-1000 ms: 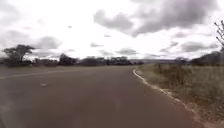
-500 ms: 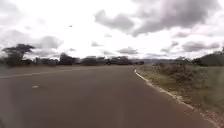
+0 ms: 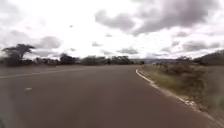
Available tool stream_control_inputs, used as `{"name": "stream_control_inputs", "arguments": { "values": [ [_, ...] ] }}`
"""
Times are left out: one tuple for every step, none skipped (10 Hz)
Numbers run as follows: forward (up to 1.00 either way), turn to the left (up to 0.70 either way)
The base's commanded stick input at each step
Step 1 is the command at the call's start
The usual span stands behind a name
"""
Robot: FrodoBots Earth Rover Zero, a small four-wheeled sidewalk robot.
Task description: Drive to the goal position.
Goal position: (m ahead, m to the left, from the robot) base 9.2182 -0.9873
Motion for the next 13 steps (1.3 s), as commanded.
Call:
{"name": "stream_control_inputs", "arguments": {
  "values": [
    [0.69,0.00],
    [0.69,0.00],
    [0.69,0.00],
    [0.69,0.00],
    [0.69,0.00],
    [0.69,0.00],
    [0.69,0.00],
    [0.69,0.00],
    [0.69,0.00],
    [0.69,0.00],
    [0.69,0.00],
    [0.69,0.00],
    [0.69,0.00]
  ]
}}
